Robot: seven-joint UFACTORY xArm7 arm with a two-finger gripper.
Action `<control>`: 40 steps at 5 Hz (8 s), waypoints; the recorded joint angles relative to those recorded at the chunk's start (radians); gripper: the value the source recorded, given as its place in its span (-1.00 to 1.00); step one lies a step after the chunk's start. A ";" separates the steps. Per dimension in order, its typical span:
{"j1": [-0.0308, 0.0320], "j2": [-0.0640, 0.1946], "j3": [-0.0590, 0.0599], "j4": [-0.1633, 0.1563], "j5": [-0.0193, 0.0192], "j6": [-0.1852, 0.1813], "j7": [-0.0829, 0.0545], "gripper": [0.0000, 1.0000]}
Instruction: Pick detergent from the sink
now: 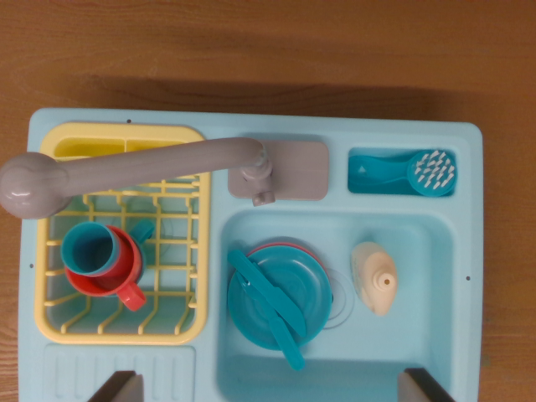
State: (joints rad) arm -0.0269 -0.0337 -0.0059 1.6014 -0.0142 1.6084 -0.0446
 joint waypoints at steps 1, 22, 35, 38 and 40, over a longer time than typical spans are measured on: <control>0.0000 0.000 0.000 0.000 0.0000 0.000 0.000 -1.00; -0.0418 0.089 -0.039 -0.207 0.0487 -0.281 -0.127 -1.00; -0.0832 0.178 -0.077 -0.412 0.0969 -0.560 -0.253 -1.00; -0.0958 0.205 -0.089 -0.474 0.1116 -0.644 -0.291 -1.00; -0.1012 0.217 -0.094 -0.501 0.1179 -0.681 -0.308 -1.00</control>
State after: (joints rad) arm -0.1281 0.1829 -0.0999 1.1006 0.1037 0.9274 -0.3525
